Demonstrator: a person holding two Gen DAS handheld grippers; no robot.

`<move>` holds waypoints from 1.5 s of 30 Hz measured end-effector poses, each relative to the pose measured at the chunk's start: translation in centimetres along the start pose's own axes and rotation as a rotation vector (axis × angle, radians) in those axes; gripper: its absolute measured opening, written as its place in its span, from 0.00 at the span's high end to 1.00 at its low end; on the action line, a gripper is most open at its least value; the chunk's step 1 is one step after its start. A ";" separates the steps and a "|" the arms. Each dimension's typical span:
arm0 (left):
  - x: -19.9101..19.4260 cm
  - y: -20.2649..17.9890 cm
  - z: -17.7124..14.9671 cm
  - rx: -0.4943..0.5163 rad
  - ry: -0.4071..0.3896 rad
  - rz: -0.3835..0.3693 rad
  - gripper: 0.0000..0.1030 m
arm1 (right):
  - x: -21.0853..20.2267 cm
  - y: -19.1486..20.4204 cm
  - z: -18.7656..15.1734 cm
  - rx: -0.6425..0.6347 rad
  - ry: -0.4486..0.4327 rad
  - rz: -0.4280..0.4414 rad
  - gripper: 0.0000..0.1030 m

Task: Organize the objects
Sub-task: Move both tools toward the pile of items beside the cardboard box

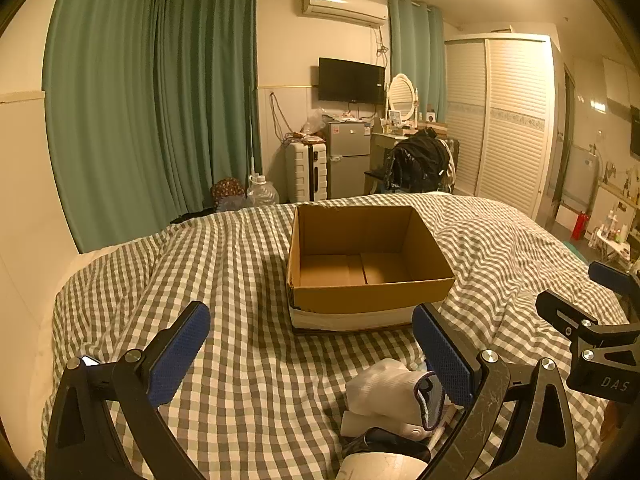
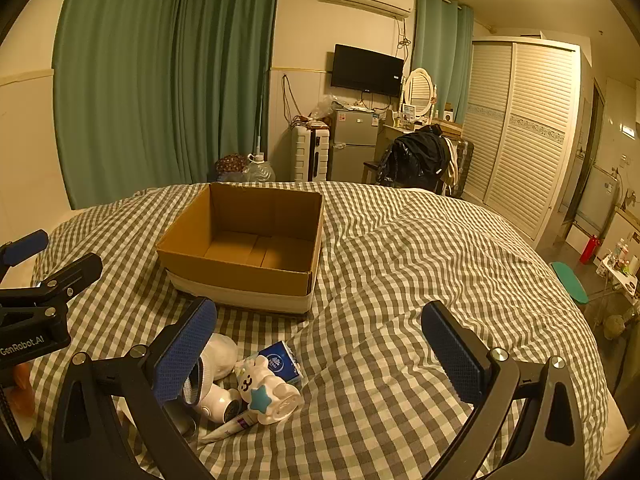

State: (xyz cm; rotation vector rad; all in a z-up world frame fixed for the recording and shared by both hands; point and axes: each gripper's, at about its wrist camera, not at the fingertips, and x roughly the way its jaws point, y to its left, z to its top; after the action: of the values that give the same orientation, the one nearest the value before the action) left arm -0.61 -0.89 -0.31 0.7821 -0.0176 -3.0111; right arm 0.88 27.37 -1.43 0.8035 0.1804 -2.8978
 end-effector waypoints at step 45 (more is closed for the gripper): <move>0.5 -0.9 -0.3 -0.001 0.079 0.040 0.00 | -0.2 -0.3 1.3 -0.076 -0.017 0.069 0.00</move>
State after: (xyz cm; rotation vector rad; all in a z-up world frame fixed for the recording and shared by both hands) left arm -0.95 -0.05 -0.88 0.8886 -0.0291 -2.9403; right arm 0.40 27.48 -0.22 0.7568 0.2537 -2.8135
